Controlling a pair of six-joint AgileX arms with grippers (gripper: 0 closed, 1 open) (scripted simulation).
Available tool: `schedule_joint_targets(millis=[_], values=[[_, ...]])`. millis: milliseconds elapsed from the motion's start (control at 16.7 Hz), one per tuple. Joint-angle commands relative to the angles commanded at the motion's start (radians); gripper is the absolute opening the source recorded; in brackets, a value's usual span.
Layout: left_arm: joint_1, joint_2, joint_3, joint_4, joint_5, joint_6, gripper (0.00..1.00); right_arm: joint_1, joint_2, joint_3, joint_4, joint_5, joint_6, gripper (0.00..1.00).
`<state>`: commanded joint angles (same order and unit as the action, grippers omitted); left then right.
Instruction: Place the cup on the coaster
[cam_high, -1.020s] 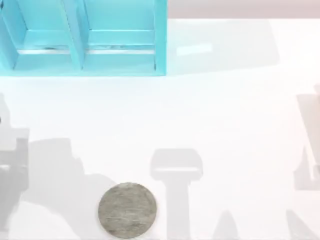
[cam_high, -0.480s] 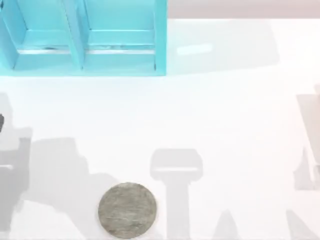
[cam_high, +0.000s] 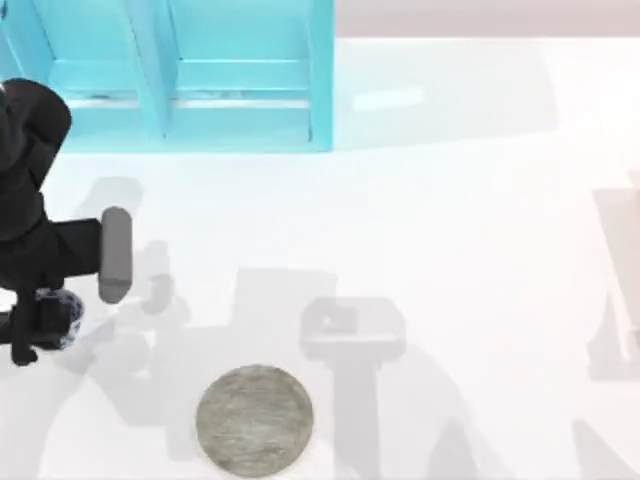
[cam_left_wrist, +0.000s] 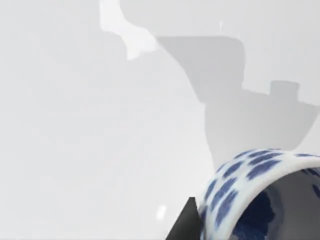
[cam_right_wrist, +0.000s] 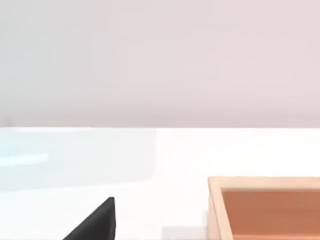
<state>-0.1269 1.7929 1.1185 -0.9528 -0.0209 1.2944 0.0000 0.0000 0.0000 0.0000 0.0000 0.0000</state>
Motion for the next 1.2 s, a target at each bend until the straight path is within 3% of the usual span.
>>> schedule_joint_targets(millis=[360, 660, 960, 1200], values=[[-0.335, -0.02, 0.025, -0.1, -0.021, -0.71, 0.0, 0.0, 0.0, 0.0, 0.0, 0.0, 0.0, 1.0], [-0.534, -0.035, 0.062, -0.154, -0.036, -1.262, 0.0, 0.0, 0.0, 0.0, 0.0, 0.0, 0.0, 1.0], [-0.631, -0.064, 0.108, -0.16, -0.023, -1.734, 0.0, 0.0, 0.0, 0.0, 0.0, 0.0, 0.0, 1.0], [-0.648, -0.082, 0.128, -0.15, -0.004, -1.967, 0.0, 0.0, 0.0, 0.0, 0.0, 0.0, 0.0, 1.0]])
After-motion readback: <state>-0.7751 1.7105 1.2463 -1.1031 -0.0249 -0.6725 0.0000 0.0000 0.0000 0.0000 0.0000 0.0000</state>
